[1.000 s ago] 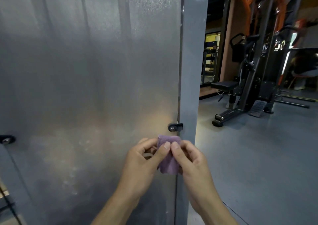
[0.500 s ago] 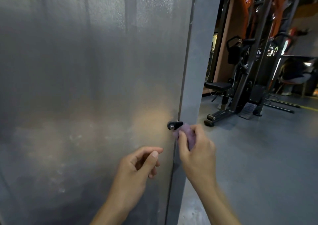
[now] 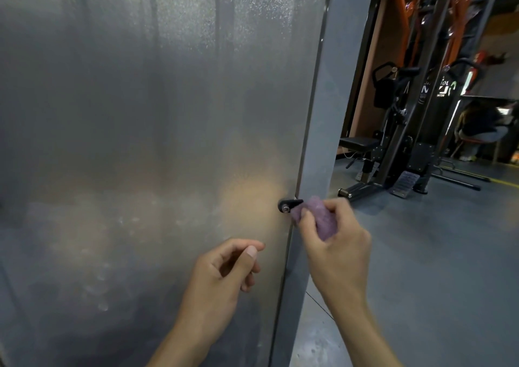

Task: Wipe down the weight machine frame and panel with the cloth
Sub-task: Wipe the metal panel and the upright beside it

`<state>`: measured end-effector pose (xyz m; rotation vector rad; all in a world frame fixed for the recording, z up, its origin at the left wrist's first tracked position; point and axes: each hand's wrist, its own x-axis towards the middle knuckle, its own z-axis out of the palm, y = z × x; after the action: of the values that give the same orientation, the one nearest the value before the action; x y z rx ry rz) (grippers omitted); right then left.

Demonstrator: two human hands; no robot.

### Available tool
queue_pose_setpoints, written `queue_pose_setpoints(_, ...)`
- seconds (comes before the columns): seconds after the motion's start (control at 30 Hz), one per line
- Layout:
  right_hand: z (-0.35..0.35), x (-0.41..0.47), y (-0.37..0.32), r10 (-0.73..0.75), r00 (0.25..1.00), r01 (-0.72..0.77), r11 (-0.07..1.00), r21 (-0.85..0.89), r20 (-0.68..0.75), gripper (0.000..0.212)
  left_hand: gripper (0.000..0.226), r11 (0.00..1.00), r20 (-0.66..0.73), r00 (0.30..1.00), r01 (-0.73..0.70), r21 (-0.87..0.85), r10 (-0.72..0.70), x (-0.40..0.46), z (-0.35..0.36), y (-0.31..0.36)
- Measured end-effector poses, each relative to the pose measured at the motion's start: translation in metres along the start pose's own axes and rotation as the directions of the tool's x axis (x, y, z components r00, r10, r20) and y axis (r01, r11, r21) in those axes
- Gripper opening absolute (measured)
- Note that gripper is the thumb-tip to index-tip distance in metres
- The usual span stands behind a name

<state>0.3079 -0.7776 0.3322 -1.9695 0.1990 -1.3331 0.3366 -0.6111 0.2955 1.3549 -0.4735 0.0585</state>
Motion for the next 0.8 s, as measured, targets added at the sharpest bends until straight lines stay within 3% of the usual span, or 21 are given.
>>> queue_pose_setpoints(0.1,0.006,0.006,-0.019,-0.050,0.999,0.050,0.999,0.009,-0.010,0.021,0.022,1.000,-0.016,1.000,-0.013,-0.003,0.012,0.001,-0.001,0.000)
queue_pose_setpoints(0.27,0.023,-0.005,-0.023,-0.174,0.974,0.194,0.971,-0.139,0.144,0.017,0.022,1.000,-0.018,1.000,-0.014,-0.001,0.014,0.001,0.001,0.001)
queue_pose_setpoints(0.47,0.016,-0.001,-0.030,-0.215,0.977,0.215,0.968,-0.128,0.014,0.012,0.020,0.999,-0.052,0.998,-0.040,-0.014,0.040,0.000,-0.004,0.005)
queue_pose_setpoints(0.63,0.032,-0.017,-0.022,-0.178,0.976,0.208,0.929,-0.307,0.123,0.026,0.021,0.999,-0.067,0.996,-0.053,0.003,0.053,-0.003,-0.010,0.006)
queue_pose_setpoints(0.8,0.014,-0.009,-0.028,-0.201,0.980,0.197,0.970,-0.140,-0.013,0.010,0.021,0.998,-0.117,0.991,-0.068,-0.009,0.066,-0.002,-0.012,0.007)
